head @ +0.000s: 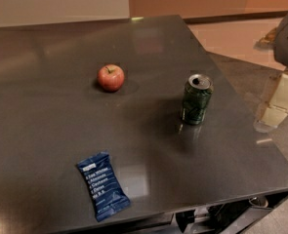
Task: Move green can near rxbar blueberry
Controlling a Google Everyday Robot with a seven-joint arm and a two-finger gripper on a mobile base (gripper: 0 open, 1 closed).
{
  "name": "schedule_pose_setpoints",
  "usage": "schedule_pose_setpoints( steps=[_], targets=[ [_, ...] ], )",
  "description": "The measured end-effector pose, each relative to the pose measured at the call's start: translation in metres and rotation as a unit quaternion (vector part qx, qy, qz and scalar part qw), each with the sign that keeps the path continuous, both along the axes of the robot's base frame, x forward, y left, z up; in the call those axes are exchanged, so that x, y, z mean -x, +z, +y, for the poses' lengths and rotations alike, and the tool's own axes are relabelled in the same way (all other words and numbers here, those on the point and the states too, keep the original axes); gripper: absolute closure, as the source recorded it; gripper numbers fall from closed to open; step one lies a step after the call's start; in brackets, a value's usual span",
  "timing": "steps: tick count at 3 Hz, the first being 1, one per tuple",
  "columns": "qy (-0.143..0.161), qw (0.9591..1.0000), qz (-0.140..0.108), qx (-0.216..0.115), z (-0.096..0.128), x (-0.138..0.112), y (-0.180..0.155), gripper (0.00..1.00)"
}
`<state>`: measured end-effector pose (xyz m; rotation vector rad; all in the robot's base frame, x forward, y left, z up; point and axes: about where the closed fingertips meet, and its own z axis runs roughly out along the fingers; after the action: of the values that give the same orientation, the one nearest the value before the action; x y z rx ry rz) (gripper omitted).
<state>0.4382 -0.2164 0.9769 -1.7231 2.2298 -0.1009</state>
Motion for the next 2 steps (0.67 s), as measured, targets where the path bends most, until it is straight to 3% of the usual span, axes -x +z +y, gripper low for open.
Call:
schedule_pose_setpoints(
  steps=[1,2],
  targets=[
    [0.001,1.0,0.001,-0.003,0.001,-0.003,0.003,0.0],
    [0.007,0.9996,0.005,-0.027,0.007,-0.021,0.003,0.0]
  ],
)
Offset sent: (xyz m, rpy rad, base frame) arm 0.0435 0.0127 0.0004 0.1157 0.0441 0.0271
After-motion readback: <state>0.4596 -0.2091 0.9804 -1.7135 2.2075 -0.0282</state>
